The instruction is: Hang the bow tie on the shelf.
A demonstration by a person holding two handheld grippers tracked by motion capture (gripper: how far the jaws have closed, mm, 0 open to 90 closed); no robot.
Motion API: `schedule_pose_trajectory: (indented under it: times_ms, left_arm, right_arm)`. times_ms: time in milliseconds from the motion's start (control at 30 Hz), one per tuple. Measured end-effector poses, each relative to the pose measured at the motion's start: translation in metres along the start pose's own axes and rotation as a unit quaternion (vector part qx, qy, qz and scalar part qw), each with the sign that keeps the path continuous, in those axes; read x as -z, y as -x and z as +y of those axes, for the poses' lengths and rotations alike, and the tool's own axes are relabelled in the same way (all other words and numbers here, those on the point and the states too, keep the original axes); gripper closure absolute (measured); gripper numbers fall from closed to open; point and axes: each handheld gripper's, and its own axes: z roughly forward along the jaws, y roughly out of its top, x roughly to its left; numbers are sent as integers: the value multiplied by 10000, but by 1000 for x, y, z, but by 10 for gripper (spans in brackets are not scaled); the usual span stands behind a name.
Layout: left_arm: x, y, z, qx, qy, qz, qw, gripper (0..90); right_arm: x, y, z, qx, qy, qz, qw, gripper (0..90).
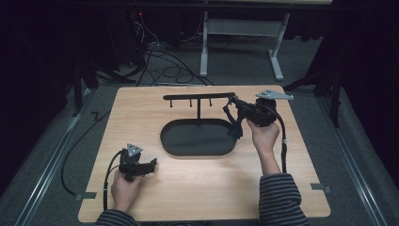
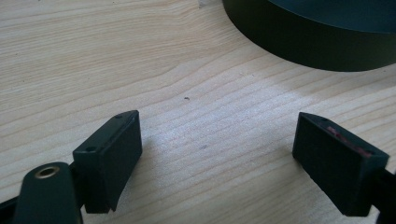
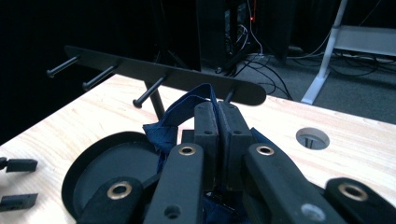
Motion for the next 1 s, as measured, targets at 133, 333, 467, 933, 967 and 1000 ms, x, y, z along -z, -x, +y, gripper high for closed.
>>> schedule_pose_trajectory:
  times_ms: [133, 333, 467, 933, 967, 1000]
  left_arm:
    - [0, 0, 0, -10, -4, -8, 10000, 161]
    - [0, 0, 0, -9, -4, -8, 10000, 161]
    - [0, 0, 0, -9, -4, -8, 10000, 161]
    - [0, 0, 0, -10, -4, -7, 10000, 161]
    - [0, 0, 0, -10, -4, -8, 10000, 161]
    - [0, 0, 0, -10, -4, -8, 10000, 161]
  right_arm:
    - [-7, 1, 2, -1, -15, -22, 10000, 887]
    - [-15, 6, 7, -103, 30, -62, 9999, 885]
    - [-20, 9, 8, -128, -4, -95, 9999, 884]
    - [-30, 12, 5, -170, -157, -128, 9997, 870]
    - [-30, 13, 4, -180, -163, -122, 9996, 867]
    - [-31, 14, 4, -182, -169, -123, 9996, 865]
